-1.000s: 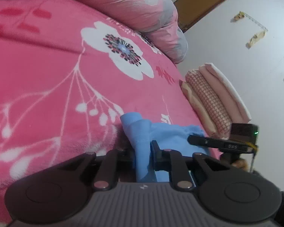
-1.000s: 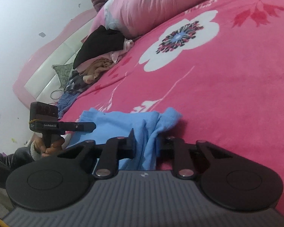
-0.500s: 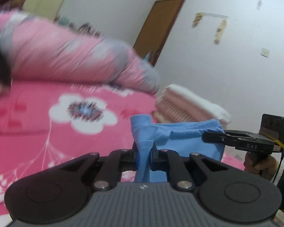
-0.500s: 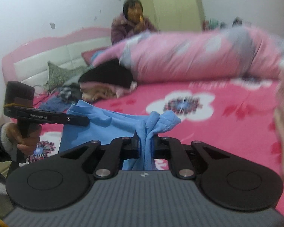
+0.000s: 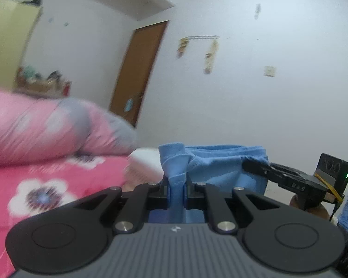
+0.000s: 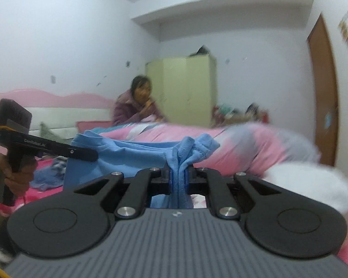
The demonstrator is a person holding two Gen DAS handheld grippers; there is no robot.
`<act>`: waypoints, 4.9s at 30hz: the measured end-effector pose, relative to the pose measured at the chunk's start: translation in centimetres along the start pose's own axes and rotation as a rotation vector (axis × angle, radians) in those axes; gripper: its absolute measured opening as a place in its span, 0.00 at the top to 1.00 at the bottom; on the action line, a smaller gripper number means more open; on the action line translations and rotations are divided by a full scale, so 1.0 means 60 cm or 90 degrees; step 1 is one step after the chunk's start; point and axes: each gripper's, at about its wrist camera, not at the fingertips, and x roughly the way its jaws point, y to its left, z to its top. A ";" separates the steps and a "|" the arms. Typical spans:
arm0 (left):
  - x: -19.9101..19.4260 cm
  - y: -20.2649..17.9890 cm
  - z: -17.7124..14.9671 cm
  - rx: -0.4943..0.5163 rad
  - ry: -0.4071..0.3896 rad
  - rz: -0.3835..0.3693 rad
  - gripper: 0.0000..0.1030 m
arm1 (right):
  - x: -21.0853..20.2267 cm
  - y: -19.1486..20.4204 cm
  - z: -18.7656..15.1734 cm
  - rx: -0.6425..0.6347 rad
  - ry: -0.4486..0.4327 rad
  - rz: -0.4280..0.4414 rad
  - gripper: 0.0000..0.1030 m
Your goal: Fold clothes
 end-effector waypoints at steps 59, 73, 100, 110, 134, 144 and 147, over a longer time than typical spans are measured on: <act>-0.218 0.309 -0.326 -0.374 0.140 0.196 0.06 | 0.135 0.038 -0.282 0.358 0.249 -0.043 0.39; -0.046 0.144 -0.422 -0.404 0.387 0.021 0.26 | 0.014 0.057 -0.392 0.558 0.178 0.009 0.39; -0.121 0.183 -0.415 -0.556 0.304 0.057 0.94 | -0.001 0.038 -0.409 0.596 0.144 0.058 0.39; -0.074 0.193 -0.458 -0.591 0.348 0.016 0.45 | 0.016 0.025 -0.406 0.595 0.276 0.019 0.39; -0.085 0.362 -0.257 -0.560 0.179 -0.088 0.93 | 0.261 0.005 -0.287 0.560 0.344 0.140 0.90; 0.007 0.491 0.044 -0.525 0.068 -0.081 0.94 | 0.490 -0.040 -0.073 0.561 0.175 0.181 0.91; 0.006 0.463 0.081 -0.483 0.060 -0.102 0.94 | 0.471 -0.038 -0.005 0.518 0.113 0.192 0.91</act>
